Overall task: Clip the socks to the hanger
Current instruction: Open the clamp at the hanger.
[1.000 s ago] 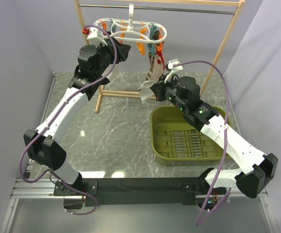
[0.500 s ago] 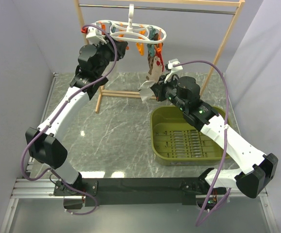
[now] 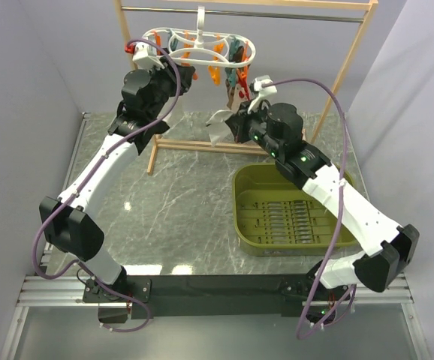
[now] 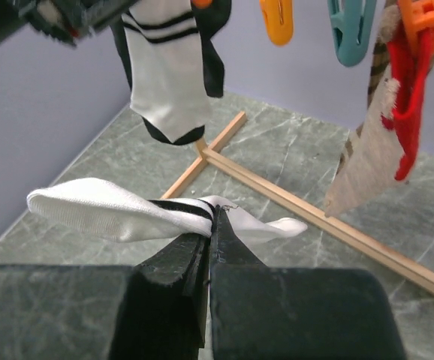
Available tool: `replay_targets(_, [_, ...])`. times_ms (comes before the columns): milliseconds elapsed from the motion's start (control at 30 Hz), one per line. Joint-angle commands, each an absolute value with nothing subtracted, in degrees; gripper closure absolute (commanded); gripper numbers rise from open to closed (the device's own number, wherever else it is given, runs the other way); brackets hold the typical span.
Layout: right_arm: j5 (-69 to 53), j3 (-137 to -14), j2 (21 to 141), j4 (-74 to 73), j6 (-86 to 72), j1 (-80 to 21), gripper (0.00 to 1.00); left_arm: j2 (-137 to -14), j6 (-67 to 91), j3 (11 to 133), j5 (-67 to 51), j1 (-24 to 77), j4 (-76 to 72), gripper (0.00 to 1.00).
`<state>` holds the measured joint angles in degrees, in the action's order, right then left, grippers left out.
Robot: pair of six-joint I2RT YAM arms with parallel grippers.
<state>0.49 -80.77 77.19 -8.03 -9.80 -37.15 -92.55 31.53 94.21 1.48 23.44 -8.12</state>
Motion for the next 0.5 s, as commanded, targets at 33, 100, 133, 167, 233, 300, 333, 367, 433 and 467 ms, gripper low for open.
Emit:
replay_targets(33, [2.3,-86.8,80.8,-9.7,-11.2,-37.4,1.0,-89.8,34.4,96.6,2.1,23.8,-4.3,0.77])
replay_targets(100, [2.8,-89.2,81.9,-12.1,-11.0,-37.5,1.0,-89.6,34.5,97.1,2.2,24.2,-2.4,0.77])
replay_targets(133, [2.7,-89.3,81.8,-12.2,-10.9,-37.5,1.0,-89.5,34.2,97.6,2.2,24.3,-1.9,0.78])
replay_targets(167, [2.8,-88.3,81.4,-12.0,-11.3,-37.4,1.0,-89.5,34.2,98.0,2.2,24.4,-0.7,0.78])
replay_targets(233, [3.0,-87.2,79.7,-11.6,-11.9,-37.2,1.0,-89.6,34.6,99.5,2.5,24.8,-0.2,0.78])
replay_targets(300, [3.3,-87.2,78.9,-15.0,-12.9,-36.8,1.0,-89.9,35.1,101.5,3.2,25.2,4.0,0.78])
replay_targets(333, [3.7,-87.4,78.0,-16.6,-13.1,-36.6,1.0,-90.2,35.5,102.3,3.5,25.4,5.1,0.78])
replay_targets(367, [4.6,-87.2,77.4,-18.2,-13.5,-36.6,1.0,-90.5,35.9,103.1,4.0,25.6,6.1,0.78])
replay_targets(433, [5.5,-86.2,75.2,-23.0,-14.0,-36.3,1.0,-91.0,37.2,105.3,5.8,26.2,9.8,0.78])
replay_targets(467, [6.1,-85.1,74.4,-24.6,-14.2,-36.1,1.0,-91.1,37.6,105.8,6.1,26.4,11.1,0.78])
